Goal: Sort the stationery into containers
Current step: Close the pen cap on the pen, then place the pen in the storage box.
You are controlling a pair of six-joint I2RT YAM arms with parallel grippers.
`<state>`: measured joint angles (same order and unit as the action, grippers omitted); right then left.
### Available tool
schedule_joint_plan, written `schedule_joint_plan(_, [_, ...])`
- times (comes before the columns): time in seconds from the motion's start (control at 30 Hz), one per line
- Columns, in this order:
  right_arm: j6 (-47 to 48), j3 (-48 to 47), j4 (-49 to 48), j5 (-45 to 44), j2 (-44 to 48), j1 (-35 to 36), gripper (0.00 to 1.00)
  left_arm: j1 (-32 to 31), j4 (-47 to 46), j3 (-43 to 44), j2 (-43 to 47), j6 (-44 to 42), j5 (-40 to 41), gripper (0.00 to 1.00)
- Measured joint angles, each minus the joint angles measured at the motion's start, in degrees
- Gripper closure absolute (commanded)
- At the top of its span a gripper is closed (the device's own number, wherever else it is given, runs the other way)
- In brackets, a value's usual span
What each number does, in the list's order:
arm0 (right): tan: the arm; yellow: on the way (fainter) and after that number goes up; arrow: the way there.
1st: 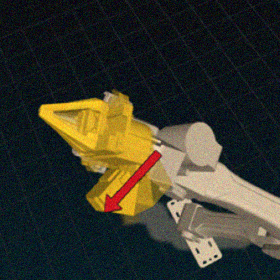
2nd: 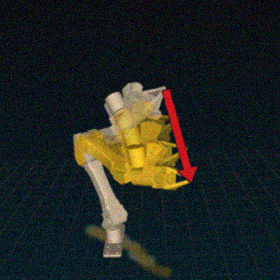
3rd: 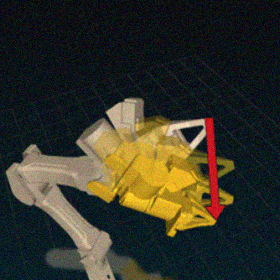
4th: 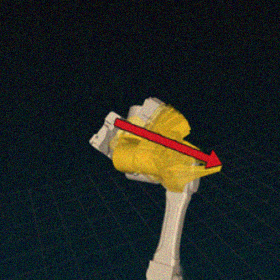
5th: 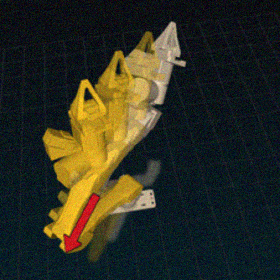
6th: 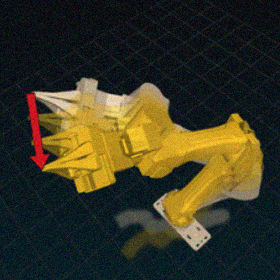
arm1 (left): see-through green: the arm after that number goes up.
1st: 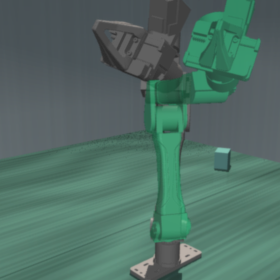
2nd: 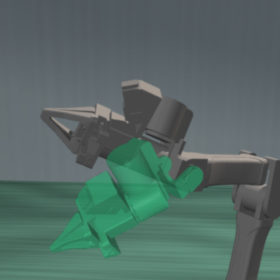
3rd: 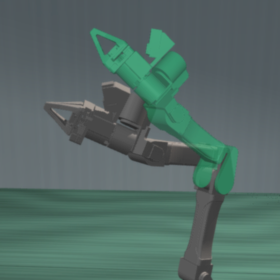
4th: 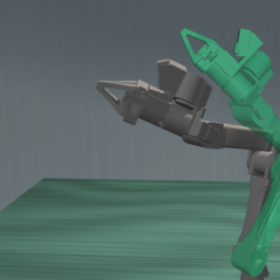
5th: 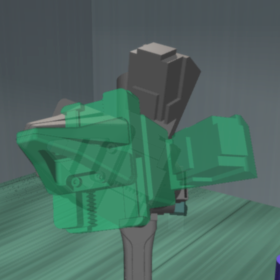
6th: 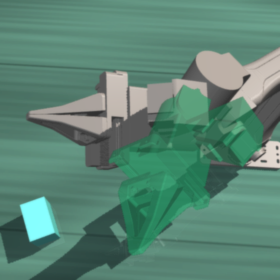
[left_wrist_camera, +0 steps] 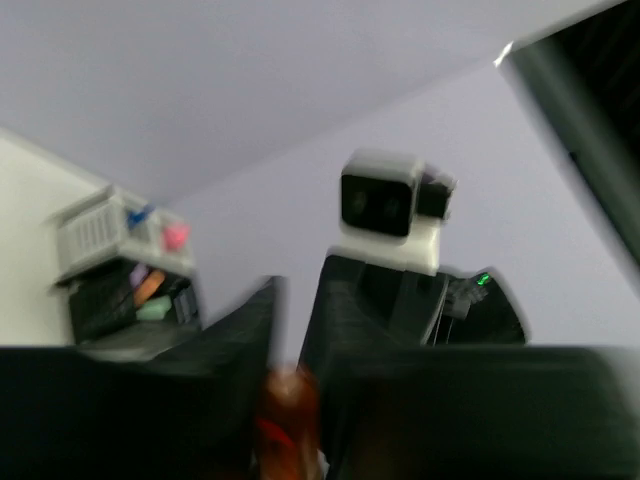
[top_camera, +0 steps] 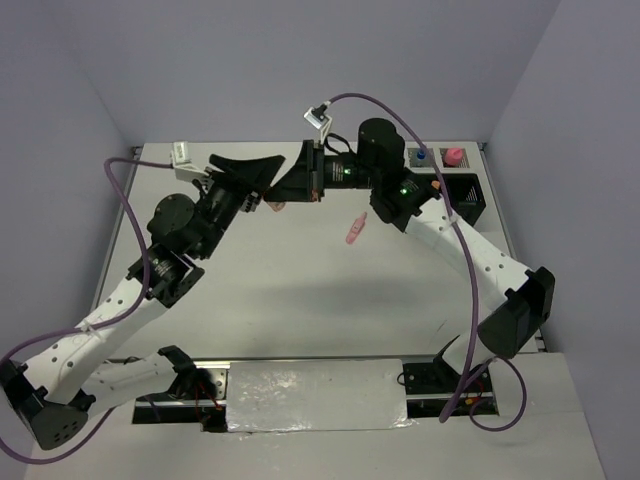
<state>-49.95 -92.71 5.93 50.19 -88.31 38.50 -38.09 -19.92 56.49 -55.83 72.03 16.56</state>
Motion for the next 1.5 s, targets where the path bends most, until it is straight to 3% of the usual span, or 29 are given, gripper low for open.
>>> schedule_joint_plan(0.1, [1.66, 9.25, -7.45, -3.87, 3.54, 0.13, 1.00, -1.25, 14.16, 7.17, -0.70, -4.81, -4.00, 0.01])
schedule_joint_plan(0.3, [4.33, 23.71, -10.56, -8.44, 11.08, -2.03, 1.00, 4.63, 33.00, 19.26, -4.57, -10.01, -4.81, 0.01])
schedule_joint_plan(0.4, [5.14, 31.71, -8.98, -9.09, 15.43, -10.49, 1.00, 8.44, 40.30, 27.41, -7.19, -12.02, -3.34, 0.01])
schedule_joint_plan(0.47, [7.50, 33.16, -2.49, -11.08, 17.09, -18.91, 1.00, 9.44, 43.63, 30.97, -8.70, -13.44, -3.58, 0.01])
schedule_joint_plan(0.63, [17.40, 23.08, 20.46, -25.46, 13.75, -38.16, 1.00, 10.19, 48.50, 28.74, -10.45, -16.63, -9.38, 0.01])
schedule_joint_plan(0.83, [23.23, 16.92, 32.28, -32.87, 7.39, -53.59, 1.00, 10.21, 52.50, 21.84, -13.22, -19.71, -18.16, 0.01])
schedule_joint_plan(1.23, [25.05, 9.68, 36.02, -29.46, -5.86, -59.63, 0.96, 10.21, 52.59, 23.02, -16.79, -27.21, -31.10, 0.01])
schedule_joint_plan(1.33, [25.27, 7.89, 36.00, -28.55, -8.37, -60.26, 0.90, 10.21, 53.24, 23.02, -16.98, -28.81, -32.52, 0.01])
schedule_joint_plan(1.4, [25.33, 7.56, 35.89, -28.15, -9.57, -60.59, 0.65, 10.21, 53.46, 23.02, -16.98, -29.75, -33.44, 0.01])
schedule_joint_plan(1.43, [25.27, 7.54, 35.93, -28.09, -10.08, -60.67, 0.48, 10.21, 53.44, 23.02, -17.03, -30.03, -33.81, 0.01])
schedule_joint_plan(1.5, [25.03, 7.48, 36.06, -27.89, -10.69, -60.81, 0.31, 10.21, 53.42, 23.02, -17.25, -30.34, -34.49, 0.01])
